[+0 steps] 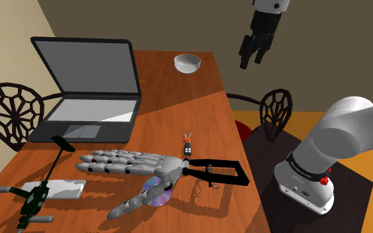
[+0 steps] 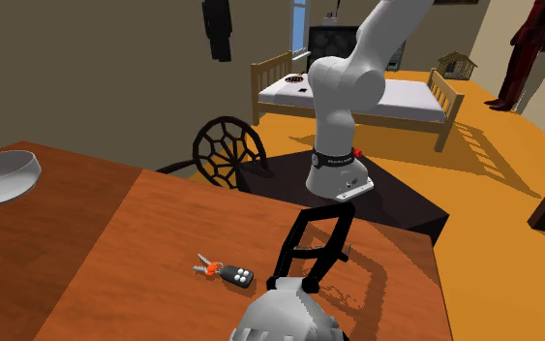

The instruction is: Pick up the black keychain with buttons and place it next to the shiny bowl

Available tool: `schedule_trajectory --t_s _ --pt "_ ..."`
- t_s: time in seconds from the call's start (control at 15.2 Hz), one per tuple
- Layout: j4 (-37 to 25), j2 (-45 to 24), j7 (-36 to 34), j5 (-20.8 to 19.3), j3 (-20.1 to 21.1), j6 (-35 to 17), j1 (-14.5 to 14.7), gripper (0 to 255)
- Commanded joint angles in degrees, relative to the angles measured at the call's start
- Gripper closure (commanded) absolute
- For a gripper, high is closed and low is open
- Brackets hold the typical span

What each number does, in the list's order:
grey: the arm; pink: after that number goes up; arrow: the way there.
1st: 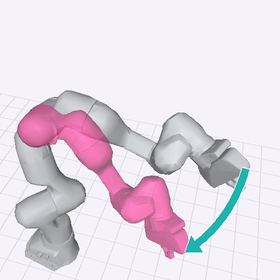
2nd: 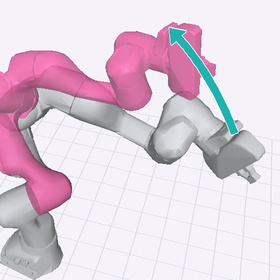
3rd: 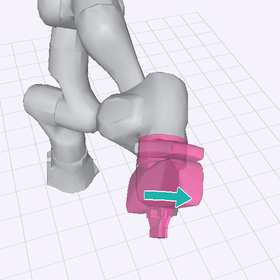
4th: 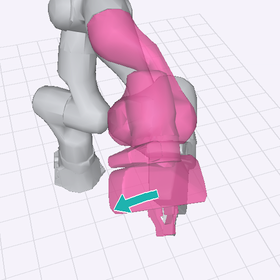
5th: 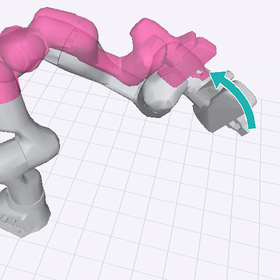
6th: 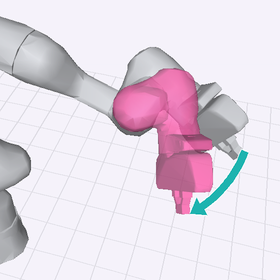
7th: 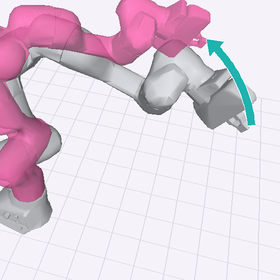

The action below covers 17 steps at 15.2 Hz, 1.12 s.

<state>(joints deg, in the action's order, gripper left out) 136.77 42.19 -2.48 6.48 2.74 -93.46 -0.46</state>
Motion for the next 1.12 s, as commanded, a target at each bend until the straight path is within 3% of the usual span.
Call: schedule_trajectory --t_s 0.0,0.53,1.06 --pt "0.00 0.00 0.00 0.00 0.00 0.00 0.00 0" --pt "9.26 -3.06 -13.55 5.76 9.43 -13.06 0.95 0" --pt "12.59 -13.99 -27.43 9.99 19.69 -28.18 1.27 0"
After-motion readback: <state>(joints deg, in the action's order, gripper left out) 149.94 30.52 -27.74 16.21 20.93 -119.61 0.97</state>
